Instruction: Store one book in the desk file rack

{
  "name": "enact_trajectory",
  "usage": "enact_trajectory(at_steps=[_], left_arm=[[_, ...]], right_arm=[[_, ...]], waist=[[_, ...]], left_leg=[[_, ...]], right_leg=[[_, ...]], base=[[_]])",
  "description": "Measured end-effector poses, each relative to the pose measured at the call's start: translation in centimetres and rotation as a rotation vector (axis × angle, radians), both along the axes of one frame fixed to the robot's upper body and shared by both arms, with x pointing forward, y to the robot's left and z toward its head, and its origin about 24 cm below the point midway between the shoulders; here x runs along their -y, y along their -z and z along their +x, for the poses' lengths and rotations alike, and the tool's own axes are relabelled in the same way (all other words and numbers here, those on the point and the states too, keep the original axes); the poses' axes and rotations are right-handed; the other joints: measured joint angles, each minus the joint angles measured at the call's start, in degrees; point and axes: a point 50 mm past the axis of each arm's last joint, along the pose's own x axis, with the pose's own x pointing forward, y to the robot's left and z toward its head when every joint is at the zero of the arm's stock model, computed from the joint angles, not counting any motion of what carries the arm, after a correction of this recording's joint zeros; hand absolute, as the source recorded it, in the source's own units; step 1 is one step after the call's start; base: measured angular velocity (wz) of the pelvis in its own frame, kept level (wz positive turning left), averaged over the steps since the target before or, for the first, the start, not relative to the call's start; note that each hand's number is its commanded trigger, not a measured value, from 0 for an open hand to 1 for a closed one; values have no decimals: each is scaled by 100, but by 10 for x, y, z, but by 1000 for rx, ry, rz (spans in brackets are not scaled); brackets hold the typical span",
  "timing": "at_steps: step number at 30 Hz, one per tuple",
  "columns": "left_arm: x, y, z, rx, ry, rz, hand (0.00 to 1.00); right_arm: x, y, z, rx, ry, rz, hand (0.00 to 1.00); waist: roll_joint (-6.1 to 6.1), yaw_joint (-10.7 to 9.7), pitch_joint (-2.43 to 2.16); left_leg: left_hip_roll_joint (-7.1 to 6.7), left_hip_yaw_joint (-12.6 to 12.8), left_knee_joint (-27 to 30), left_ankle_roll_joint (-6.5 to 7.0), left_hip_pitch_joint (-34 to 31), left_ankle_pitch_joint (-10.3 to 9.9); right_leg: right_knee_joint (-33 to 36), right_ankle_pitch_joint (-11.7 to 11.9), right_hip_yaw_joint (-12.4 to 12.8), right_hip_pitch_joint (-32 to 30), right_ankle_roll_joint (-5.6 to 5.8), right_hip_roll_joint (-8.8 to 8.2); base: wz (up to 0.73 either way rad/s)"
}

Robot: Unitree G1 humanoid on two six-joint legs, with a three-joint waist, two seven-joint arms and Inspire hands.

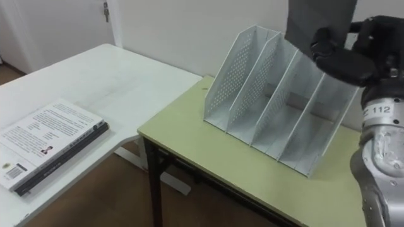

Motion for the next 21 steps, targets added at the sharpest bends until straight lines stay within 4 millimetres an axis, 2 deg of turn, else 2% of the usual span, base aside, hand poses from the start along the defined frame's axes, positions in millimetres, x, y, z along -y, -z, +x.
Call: enact_trajectory(at_steps=[2, 5, 13, 21], left_arm=[[0, 0, -3, -2, -32, 7, 0], [-2, 0, -3, -4, -41, 17, 0], [-6, 0, -8, -17, -69, 41, 0], [-6, 0, -9, -17, -74, 47, 0]], right_arm=[[7, -14, 4, 46, 50, 32, 100], [18, -23, 9, 60, 111, 62, 100], [41, -12, 9, 9, 238, 118, 100], [46, -9, 8, 8, 263, 172, 100]], waist=[[-24, 3, 2], [-44, 23, -9], [-48, -6, -17], [-49, -1, -18]], left_leg=[[-2, -46, 5, 0, -29, 0], [-2, -127, 19, 0, -53, 0], [-1, -248, 19, -1, -146, 1], [2, -295, 13, -2, -164, 1]], right_leg=[[-14, 0, -33, 2, 0, -5], [-36, 2, -90, 21, -2, -13], [-84, 5, -217, 53, -8, -20], [-79, 7, -221, 30, -12, -13]], base=[[9], [11], [9], [0]])
